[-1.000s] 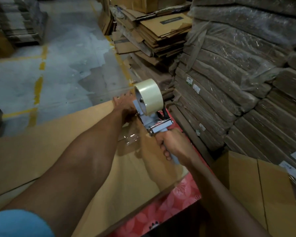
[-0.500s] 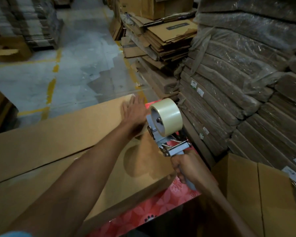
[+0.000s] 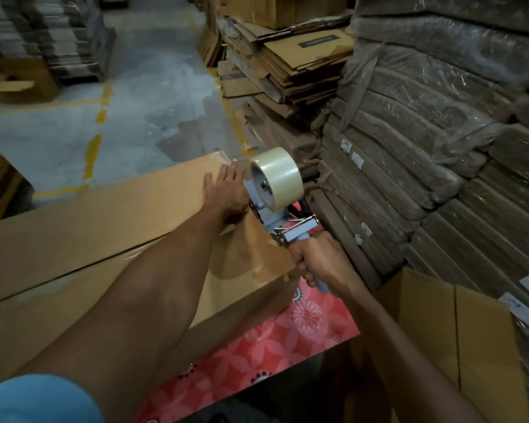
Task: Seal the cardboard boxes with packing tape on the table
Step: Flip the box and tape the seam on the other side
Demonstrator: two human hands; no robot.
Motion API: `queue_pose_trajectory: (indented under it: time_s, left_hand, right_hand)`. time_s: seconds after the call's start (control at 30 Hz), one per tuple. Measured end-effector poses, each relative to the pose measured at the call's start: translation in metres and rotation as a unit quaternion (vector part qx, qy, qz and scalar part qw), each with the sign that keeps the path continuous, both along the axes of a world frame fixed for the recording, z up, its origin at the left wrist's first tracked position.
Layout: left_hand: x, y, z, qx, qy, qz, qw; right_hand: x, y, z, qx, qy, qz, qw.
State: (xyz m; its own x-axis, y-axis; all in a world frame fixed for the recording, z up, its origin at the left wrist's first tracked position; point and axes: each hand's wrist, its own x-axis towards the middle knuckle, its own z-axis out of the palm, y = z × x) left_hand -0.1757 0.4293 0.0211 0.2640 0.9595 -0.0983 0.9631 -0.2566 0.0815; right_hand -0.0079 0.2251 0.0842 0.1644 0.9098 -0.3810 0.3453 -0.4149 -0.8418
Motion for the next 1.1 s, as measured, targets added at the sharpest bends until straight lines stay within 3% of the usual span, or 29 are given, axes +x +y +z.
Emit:
queue_pose_trajectory:
  time_s: [0.1, 0.27, 0.37, 0.47, 0.63, 0.77, 0.9, 1.0, 1.1]
  left_hand:
    - [0.003, 0.000, 0.000, 0.005, -0.031, 0.009, 0.999]
    - [0.011, -0.009, 0.000, 0.055, -0.033, 0.005, 0.998]
    - [0.022, -0.039, 0.002, 0.111, -0.139, -0.163, 0.970]
    - [0.021, -0.054, -0.011, 0.084, -0.081, -0.287, 0.951]
    - [0.023, -0.047, -0.012, 0.093, -0.002, -0.259, 0.961]
    - [0.028, -0.048, -0.010, 0.068, -0.028, -0.218, 0.973]
    - [0.027, -0.046, -0.013, 0.061, -0.011, -0.239, 0.969]
    - [0.031, -0.051, -0.008, 0.051, -0.046, -0.239, 0.969]
    - [0.039, -0.076, -0.003, 0.040, -0.154, -0.317, 0.935]
  right_hand:
    - [0.017, -0.024, -0.012, -0.016, -0.068, 0.040, 0.997]
    - [0.028, -0.055, -0.025, -0.049, 0.037, -0.037, 0.997]
    - [0.026, -0.051, -0.024, -0.050, 0.058, -0.051, 0.996]
    - [0.026, -0.051, -0.027, -0.058, 0.086, -0.071, 0.992]
    - [0.022, -0.056, -0.028, -0.041, 0.112, -0.074, 0.990]
    - [0.038, -0.087, -0.036, -0.054, 0.120, -0.057, 0.990]
    - [0.047, -0.126, -0.053, -0.034, 0.138, -0.079, 0.987]
    - [0.045, -0.127, -0.061, -0.035, 0.131, -0.077, 0.988]
    - [0.044, -0.125, -0.063, -0.018, 0.149, -0.075, 0.986]
